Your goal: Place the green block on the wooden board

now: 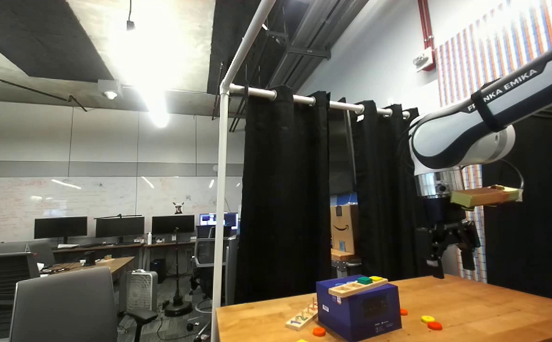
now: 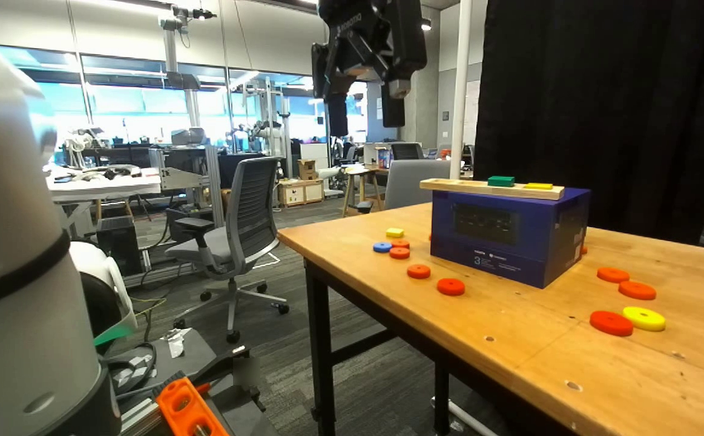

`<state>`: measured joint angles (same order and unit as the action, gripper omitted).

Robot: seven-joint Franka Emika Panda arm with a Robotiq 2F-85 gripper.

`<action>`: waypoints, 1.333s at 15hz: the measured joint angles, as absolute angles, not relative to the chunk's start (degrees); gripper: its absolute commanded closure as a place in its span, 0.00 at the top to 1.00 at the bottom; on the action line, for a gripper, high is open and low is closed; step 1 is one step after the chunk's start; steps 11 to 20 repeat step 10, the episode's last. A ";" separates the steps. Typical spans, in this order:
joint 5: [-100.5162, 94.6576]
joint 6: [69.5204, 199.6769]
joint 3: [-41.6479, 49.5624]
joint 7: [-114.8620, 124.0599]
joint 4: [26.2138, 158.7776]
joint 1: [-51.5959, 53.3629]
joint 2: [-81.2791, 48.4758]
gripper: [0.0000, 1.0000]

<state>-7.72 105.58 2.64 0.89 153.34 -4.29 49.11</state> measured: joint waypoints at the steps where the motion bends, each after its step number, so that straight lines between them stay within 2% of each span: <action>1: -7.72 105.37 2.64 0.87 153.55 -4.29 49.57 1.00; 20: -7.72 105.14 2.65 0.76 153.69 -4.29 49.93 1.00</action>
